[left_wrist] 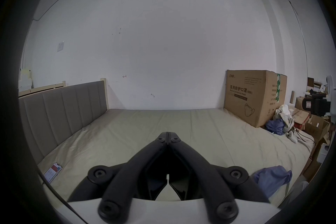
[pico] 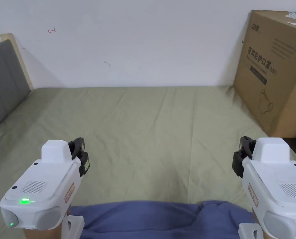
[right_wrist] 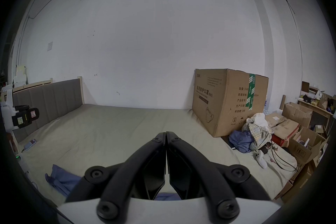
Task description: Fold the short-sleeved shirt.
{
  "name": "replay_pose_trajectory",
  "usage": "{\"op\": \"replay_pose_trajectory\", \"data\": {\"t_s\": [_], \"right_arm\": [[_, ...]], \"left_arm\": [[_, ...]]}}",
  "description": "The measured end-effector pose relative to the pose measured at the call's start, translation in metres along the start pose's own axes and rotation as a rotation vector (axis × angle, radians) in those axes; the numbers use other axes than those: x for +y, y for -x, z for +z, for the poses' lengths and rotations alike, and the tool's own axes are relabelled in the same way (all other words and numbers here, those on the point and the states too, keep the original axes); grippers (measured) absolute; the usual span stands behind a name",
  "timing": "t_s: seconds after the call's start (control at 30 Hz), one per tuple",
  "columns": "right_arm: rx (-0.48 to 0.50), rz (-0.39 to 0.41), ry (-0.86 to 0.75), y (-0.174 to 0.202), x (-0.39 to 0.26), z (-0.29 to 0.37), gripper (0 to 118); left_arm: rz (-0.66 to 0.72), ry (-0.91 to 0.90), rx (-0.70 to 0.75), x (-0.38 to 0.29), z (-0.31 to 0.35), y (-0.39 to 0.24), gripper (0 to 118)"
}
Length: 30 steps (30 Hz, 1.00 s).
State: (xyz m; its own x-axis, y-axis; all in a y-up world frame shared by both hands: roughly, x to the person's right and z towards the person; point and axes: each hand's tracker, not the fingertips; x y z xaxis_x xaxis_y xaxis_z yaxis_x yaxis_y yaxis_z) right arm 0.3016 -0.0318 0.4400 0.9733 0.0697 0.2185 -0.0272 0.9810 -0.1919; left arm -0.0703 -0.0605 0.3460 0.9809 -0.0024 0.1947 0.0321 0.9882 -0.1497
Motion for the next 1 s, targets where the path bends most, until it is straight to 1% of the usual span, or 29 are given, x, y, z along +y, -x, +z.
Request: {"op": "replay_pose_trajectory", "data": {"t_s": [0.1, 0.2, 0.3, 0.33, 0.37, 0.43, 0.5, 0.57, 0.6, 0.67, 0.7, 0.73, 0.77, 0.8, 0.83, 0.87, 0.9, 1.0], "right_arm": [[-0.002, 0.001, 0.002, -0.002, 0.0, 0.0, 0], [0.007, -0.004, 0.009, -0.003, 0.0, -0.003, 0], [0.009, 0.009, 0.016, -0.001, 0.0, -0.007, 0], [0.011, 0.011, 0.02, -0.001, -0.001, -0.009, 0], [0.012, 0.011, 0.025, -0.001, -0.001, -0.011, 0], [0.018, 0.01, 0.036, 0.002, -0.002, -0.014, 0], [0.019, 0.014, 0.044, 0.005, -0.003, -0.017, 0], [0.022, 0.019, 0.052, 0.008, -0.005, -0.02, 0], [0.023, 0.018, 0.056, 0.009, -0.006, -0.022, 0], [0.023, 0.021, 0.066, 0.012, -0.009, -0.026, 0], [0.023, 0.022, 0.071, 0.013, -0.01, -0.028, 0], [0.025, 0.022, 0.079, 0.014, -0.011, -0.03, 0], [0.025, 0.023, 0.085, 0.014, -0.012, -0.032, 0], [0.025, 0.024, 0.091, 0.015, -0.014, -0.033, 0], [0.024, 0.027, 0.097, 0.016, -0.015, -0.035, 0], [0.023, 0.031, 0.102, 0.016, -0.016, -0.037, 0], [0.022, 0.034, 0.108, 0.017, -0.017, -0.039, 0], [0.026, 0.035, 0.126, 0.018, -0.021, -0.044, 0]], "left_arm": [[0.01, 0.036, -0.022, -0.001, -0.003, 0.005, 0], [0.072, 0.169, -0.057, -0.003, -0.014, 0.018, 0], [0.178, 0.336, -0.113, -0.016, -0.03, 0.045, 0], [0.228, 0.414, -0.161, -0.024, -0.037, 0.058, 0], [0.271, 0.427, -0.189, -0.032, -0.039, 0.069, 0], [0.368, 0.511, -0.244, -0.05, -0.048, 0.095, 0], [0.431, 0.576, -0.256, -0.067, -0.055, 0.118, 0], [0.423, 0.607, -0.239, -0.083, -0.057, 0.133, 0], [0.43, 0.665, -0.243, -0.092, -0.06, 0.139, 0], [0.473, 0.76, -0.223, -0.108, -0.067, 0.153, 0], [0.5, 0.777, -0.212, -0.117, -0.068, 0.16, 2], [0.501, 0.778, -0.209, -0.125, -0.068, 0.164, 7], [0.505, 0.796, -0.204, -0.13, -0.07, 0.167, 15], [0.507, 0.816, -0.192, -0.136, -0.072, 0.17, 38], [0.5, 0.833, -0.191, -0.141, -0.075, 0.173, 58], [0.504, 0.861, -0.182, -0.147, -0.075, 0.174, 73], [0.511, 0.896, -0.153, -0.151, -0.078, 0.175, 80], [0.51, 0.915, -0.175, -0.166, -0.086, 0.178, 80]]}}
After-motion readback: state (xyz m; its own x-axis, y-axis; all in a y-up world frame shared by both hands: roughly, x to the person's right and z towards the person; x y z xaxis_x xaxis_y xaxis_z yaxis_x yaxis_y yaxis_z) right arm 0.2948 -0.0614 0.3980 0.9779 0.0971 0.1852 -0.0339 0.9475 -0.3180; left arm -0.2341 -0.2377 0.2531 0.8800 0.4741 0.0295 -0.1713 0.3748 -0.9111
